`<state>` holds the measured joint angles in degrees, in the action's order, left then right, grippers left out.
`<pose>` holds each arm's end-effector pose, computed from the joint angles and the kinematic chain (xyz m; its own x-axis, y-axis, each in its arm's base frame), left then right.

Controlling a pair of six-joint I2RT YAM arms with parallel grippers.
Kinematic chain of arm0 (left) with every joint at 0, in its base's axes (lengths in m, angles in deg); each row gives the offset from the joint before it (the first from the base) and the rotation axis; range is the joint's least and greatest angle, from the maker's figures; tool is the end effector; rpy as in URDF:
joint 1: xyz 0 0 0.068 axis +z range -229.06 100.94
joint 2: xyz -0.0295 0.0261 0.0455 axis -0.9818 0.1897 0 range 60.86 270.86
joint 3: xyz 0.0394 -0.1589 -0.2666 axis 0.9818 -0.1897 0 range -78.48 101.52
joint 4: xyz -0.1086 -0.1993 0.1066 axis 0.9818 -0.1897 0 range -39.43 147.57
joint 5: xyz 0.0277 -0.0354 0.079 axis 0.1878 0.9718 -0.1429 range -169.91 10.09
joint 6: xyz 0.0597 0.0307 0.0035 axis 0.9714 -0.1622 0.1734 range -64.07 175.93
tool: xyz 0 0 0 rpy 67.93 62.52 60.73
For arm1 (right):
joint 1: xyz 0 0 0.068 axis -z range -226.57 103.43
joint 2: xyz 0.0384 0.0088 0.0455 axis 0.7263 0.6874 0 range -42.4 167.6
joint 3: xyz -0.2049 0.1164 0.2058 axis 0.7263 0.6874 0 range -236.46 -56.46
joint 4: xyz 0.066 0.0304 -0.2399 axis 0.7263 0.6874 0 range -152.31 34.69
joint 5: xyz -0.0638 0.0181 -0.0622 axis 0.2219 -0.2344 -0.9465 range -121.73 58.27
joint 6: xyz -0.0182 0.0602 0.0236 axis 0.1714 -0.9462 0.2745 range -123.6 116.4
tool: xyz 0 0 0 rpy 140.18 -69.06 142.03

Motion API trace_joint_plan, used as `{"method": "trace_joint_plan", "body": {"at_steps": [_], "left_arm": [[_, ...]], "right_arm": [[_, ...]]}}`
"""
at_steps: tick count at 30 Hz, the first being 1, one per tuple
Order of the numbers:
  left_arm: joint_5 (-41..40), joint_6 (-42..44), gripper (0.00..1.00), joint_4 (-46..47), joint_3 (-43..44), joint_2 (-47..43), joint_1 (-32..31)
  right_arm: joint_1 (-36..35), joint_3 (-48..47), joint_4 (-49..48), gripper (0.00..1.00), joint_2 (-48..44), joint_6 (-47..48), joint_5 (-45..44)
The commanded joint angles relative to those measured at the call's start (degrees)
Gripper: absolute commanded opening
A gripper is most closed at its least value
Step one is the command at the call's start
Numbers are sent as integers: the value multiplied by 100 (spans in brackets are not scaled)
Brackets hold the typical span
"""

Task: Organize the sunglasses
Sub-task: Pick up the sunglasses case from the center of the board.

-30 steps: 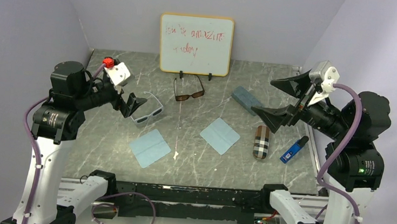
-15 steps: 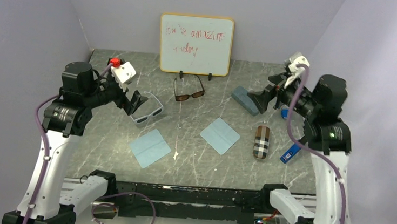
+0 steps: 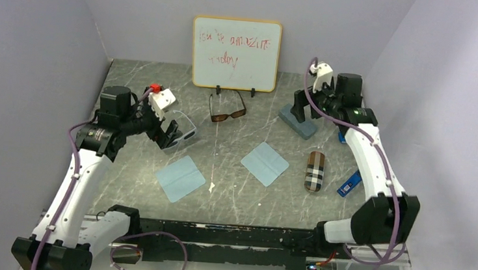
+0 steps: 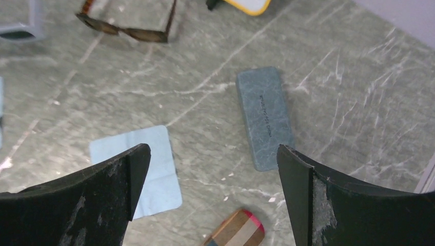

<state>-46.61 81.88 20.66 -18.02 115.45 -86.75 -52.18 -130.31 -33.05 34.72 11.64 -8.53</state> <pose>0.1656 -0.0521 0.3845 -0.2063 0.3969 -0.8944 0.7434 0.6579 0.1206 0.2889 0.0496 0.3913 -0.4059 -0.2827 -0.8691 -0.5461 0.8375 -0.0173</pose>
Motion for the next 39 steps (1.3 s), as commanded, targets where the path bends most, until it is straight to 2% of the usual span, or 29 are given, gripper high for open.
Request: {"method": "trace_joint_plan", "body": {"at_steps": [1, 4, 7, 12, 16, 23, 31, 39], "left_arm": [[376, 119, 99, 335, 21, -172, 21], [371, 118, 99, 333, -49, -209, 29], [348, 111, 99, 329, -95, -225, 39], [487, 86, 99, 361, -158, -221, 93], [517, 85, 99, 375, -226, -242, 142], [581, 90, 99, 363, -252, -221, 195], [649, 131, 99, 308, -271, -202, 254], [750, 120, 99, 323, -284, -185, 341]], "right_arm": [[-38, -99, -229, 99, 554, 726, -139], [-37, 64, -242, 99, 865, 1245, 89], [-58, 192, -507, 100, 1138, 1411, -39], [-54, -268, -127, 100, 1822, 1923, 13], [-55, -355, -172, 100, 2191, 2121, 37], [28, -601, -310, 100, 2899, 2140, -611], [161, -457, -756, 100, 3202, 1990, -1000], [262, -405, -716, 100, 3417, 1983, -845]]}}
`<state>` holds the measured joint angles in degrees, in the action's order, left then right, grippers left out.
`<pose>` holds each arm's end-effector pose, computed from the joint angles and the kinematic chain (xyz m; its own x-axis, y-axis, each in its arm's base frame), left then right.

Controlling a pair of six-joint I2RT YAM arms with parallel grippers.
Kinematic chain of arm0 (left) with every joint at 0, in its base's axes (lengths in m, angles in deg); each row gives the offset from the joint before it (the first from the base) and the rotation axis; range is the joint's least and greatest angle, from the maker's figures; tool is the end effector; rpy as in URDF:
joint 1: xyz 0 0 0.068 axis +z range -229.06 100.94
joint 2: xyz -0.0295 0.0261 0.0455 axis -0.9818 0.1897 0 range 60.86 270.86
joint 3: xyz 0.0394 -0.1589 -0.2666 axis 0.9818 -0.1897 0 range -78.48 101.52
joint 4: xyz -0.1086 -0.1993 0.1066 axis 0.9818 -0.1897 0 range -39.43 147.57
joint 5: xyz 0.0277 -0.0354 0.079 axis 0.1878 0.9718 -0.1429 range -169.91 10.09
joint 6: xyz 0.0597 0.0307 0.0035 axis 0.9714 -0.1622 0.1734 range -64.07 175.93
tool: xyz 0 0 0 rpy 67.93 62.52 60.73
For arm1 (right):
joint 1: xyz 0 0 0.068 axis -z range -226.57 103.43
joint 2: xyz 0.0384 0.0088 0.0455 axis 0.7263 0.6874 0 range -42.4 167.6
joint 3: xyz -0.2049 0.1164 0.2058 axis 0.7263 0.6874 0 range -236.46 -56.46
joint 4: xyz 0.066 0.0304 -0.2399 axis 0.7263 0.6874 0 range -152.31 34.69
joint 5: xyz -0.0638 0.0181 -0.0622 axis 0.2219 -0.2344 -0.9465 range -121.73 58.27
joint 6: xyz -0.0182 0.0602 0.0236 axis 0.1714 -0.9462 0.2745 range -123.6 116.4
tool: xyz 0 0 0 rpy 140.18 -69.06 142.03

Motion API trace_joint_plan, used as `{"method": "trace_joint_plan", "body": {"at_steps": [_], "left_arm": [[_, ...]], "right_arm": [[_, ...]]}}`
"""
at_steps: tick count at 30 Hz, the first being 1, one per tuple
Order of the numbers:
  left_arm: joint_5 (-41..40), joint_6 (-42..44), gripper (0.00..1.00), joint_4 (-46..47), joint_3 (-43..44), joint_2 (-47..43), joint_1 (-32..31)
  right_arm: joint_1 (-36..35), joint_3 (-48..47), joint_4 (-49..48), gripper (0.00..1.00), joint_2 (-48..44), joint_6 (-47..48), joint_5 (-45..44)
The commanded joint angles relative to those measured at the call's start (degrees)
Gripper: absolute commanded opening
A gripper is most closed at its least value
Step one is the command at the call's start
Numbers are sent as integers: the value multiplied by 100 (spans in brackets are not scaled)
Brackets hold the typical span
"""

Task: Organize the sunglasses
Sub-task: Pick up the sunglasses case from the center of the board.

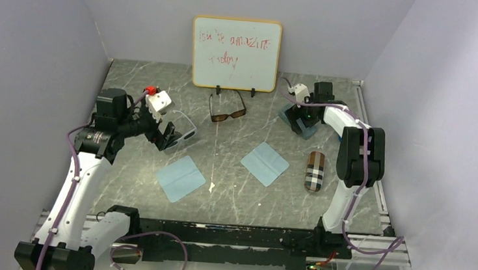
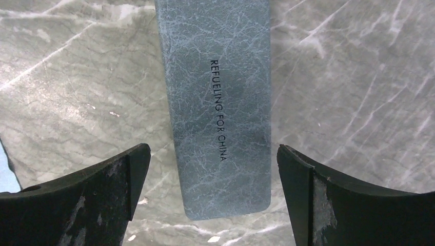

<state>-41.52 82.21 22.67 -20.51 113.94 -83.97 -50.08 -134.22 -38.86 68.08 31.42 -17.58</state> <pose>0.1612 -0.0473 0.3791 -0.1796 0.3638 -0.9140 0.7612 0.6399 0.1051 0.4241 0.0391 0.2190 -0.5670 -0.5923 -0.5724 -0.6356 0.7567 -0.1533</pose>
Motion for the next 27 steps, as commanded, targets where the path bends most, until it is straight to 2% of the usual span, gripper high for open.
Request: {"method": "trace_joint_plan", "body": {"at_steps": [1, 5, 10, 17, 21, 27], "left_arm": [[247, 88, 99, 124, -35, -47, 79], [303, 88, 99, 113, -47, -57, 119], [366, 79, 99, 114, -59, -78, 163], [519, 54, 99, 127, -82, -131, 245], [626, 33, 99, 130, -98, -157, 303], [641, 17, 99, 144, -96, -175, 333]], "right_arm": [[56, -7, -138, 100, 85, 0, 83], [138, -38, -73, 99, 101, -62, 328], [277, -218, 268, 89, 99, -91, 899], [311, -201, 136, 89, 184, -307, 743], [312, -226, 191, 79, 217, -310, 841], [313, -327, 173, 77, 345, -450, 601]]}}
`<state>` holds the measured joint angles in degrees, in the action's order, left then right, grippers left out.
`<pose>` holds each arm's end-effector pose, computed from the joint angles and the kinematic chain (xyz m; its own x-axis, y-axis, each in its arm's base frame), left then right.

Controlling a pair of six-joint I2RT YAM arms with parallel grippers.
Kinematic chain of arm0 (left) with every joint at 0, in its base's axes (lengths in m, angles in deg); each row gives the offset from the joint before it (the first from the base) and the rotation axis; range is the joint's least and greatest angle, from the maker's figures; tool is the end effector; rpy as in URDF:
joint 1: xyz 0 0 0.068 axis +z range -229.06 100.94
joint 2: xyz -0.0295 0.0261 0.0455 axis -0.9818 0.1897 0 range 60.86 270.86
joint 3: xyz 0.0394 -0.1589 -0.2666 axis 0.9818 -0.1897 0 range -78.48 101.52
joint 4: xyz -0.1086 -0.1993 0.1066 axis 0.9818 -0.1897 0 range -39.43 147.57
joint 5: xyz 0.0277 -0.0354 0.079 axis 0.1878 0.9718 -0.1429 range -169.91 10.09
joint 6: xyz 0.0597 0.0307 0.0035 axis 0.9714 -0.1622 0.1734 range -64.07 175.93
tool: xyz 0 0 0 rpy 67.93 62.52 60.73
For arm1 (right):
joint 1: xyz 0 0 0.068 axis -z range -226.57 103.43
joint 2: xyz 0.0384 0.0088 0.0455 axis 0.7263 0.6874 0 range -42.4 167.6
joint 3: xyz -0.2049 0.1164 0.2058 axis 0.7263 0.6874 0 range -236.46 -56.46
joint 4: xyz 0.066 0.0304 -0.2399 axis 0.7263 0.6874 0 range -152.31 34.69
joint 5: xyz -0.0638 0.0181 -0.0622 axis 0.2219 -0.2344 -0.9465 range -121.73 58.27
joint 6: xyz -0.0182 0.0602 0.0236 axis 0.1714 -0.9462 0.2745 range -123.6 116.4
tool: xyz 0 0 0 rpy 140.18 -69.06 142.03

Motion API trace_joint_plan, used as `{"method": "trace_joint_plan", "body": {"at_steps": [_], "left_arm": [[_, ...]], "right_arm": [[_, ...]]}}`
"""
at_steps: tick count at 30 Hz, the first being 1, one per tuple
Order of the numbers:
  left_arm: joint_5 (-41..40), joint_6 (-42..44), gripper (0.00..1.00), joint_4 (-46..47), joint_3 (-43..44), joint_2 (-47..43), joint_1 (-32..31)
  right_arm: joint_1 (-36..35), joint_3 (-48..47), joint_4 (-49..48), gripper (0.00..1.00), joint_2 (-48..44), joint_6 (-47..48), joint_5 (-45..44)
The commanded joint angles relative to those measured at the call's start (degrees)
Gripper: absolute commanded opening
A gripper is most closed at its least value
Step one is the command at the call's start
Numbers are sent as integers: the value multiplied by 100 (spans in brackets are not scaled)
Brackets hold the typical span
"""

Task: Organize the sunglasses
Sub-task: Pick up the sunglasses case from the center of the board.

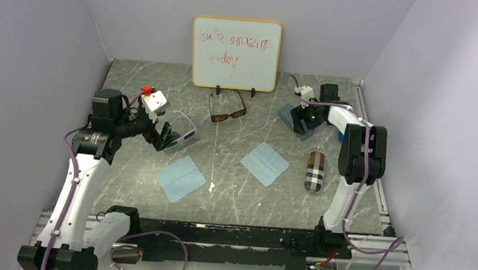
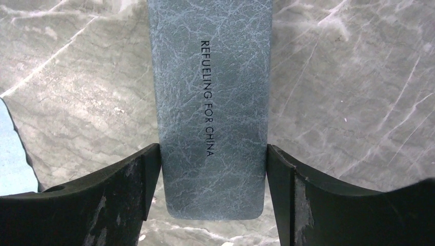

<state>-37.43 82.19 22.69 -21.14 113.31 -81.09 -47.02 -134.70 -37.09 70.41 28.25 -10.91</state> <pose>0.1585 -0.0418 0.3784 -0.1775 0.3328 -0.9261 0.7687 0.6345 0.0807 0.4269 0.0224 0.2045 -0.6358 -0.4982 -0.5895 -0.6141 0.7892 -0.0047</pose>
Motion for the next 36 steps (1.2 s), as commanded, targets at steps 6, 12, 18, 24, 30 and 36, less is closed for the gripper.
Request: {"method": "trace_joint_plan", "body": {"at_steps": [6, 12, 18, 24, 30, 36], "left_arm": [[278, 1, 99, 151, -22, -112, 69], [335, -99, 99, 203, 45, -65, 62], [385, -89, 99, -89, 755, 246, 61], [1106, -332, 99, 58, 1426, 771, -46], [906, -709, 99, 273, 2017, 1514, -1146], [1495, -677, 99, 190, 2621, 2024, -2061]], "right_arm": [[5, -213, -67, 73, 24, -164, -30], [16, -363, 260, 48, -277, -178, 507], [17, -429, 906, 48, -1589, -67, 1674], [-151, -277, 1332, 51, -3062, 81, 2998], [-611, 328, 1047, 52, -4408, -57, 4097], [-651, 639, 819, 52, -5130, -325, 5391]]}}
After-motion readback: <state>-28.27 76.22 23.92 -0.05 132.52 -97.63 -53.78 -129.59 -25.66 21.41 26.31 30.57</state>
